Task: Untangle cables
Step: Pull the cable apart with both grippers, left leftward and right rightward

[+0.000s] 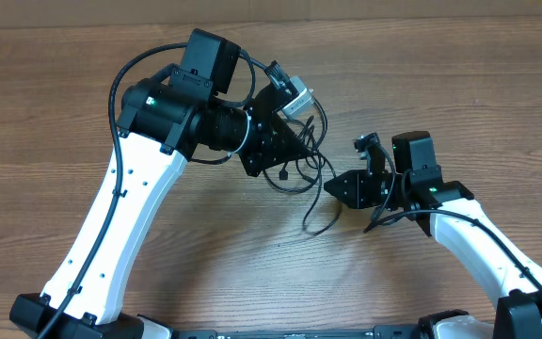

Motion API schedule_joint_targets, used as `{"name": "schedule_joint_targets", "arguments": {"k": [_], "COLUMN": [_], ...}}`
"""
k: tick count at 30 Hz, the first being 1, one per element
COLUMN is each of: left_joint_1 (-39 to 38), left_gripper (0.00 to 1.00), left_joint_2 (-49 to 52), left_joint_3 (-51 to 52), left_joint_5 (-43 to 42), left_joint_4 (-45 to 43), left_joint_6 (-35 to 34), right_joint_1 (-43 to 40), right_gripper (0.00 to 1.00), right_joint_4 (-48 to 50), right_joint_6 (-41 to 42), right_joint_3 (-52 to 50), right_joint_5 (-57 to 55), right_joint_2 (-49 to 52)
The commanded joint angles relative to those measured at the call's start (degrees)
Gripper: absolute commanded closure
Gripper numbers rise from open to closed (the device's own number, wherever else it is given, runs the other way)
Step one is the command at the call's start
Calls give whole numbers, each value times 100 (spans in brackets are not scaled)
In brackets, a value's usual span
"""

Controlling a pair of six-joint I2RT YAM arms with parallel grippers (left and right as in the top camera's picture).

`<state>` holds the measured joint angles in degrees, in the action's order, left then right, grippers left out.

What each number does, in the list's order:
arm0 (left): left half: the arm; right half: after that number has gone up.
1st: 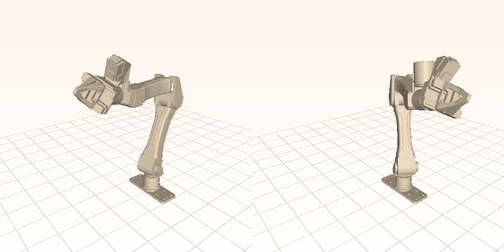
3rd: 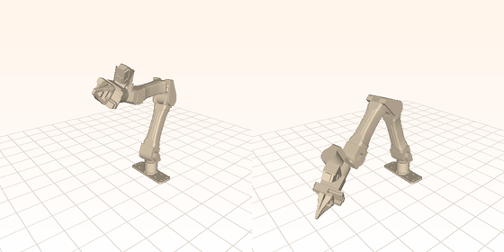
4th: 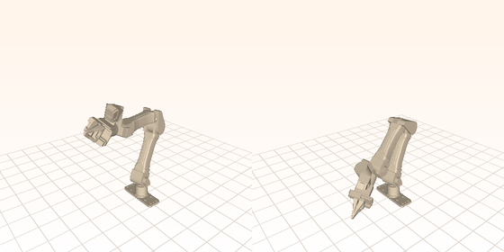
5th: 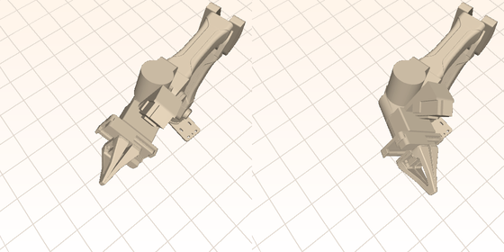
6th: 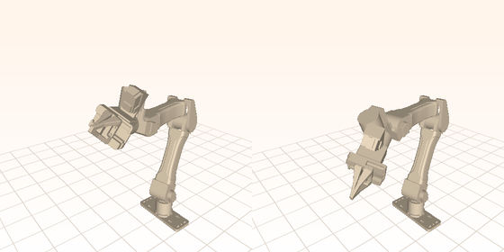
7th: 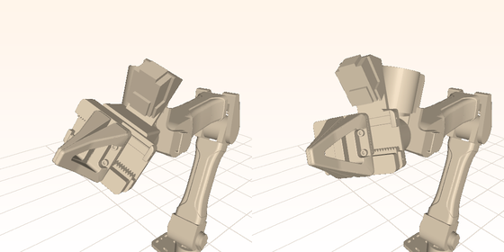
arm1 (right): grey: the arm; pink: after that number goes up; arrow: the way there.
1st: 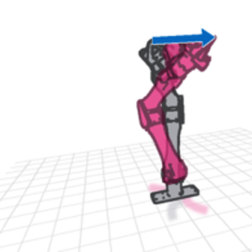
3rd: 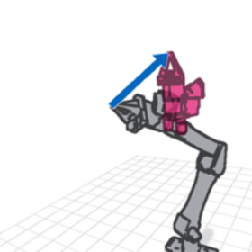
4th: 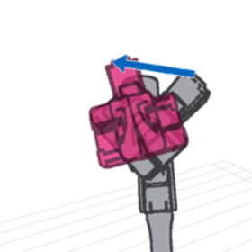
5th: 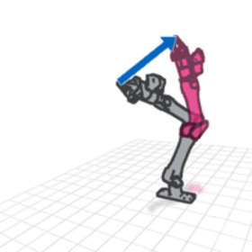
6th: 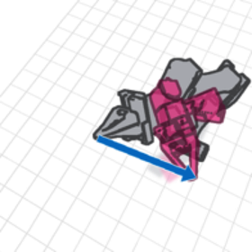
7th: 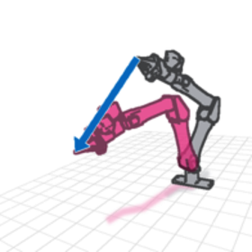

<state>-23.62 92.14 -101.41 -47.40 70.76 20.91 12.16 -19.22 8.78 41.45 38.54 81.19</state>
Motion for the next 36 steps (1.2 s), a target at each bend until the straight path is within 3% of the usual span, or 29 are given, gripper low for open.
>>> {"name": "schedule_joint_targets", "arguments": {"k": [1, 8, 13, 19, 25, 36], "left_joint_1": [-2, 24, 205, 660, 1366, 3742], "left_gripper": [96, 96, 96, 96, 96, 96], "left_joint_2": [-142, -140, -140, -140, -140, -140], "left_joint_3": [-162, -162, -162, -162, -162, -162], "left_joint_5": [507, 2872, 3849, 4699, 6583, 6712], "left_joint_4": [50, 415, 487, 597, 1014, 1080], "left_joint_6": [-81, -688, -1193, -1915, -3101, -4006], "right_joint_1": [50, -352, -966, -2020, -3281, -5134], "right_gripper": [96, 96, 96, 96, 96, 96], "right_joint_4": [177, 313, 308, 332, -83, -1832], "right_joint_6": [-13, 496, 750, 1215, 1528, 1528], "right_joint_3": [9, 754, 1679, 2496, 2575, 2575], "right_joint_5": [4, 160, 289, 146, -667, -3060], "right_joint_2": [4, -229, -568, -855, -949, -940]}}
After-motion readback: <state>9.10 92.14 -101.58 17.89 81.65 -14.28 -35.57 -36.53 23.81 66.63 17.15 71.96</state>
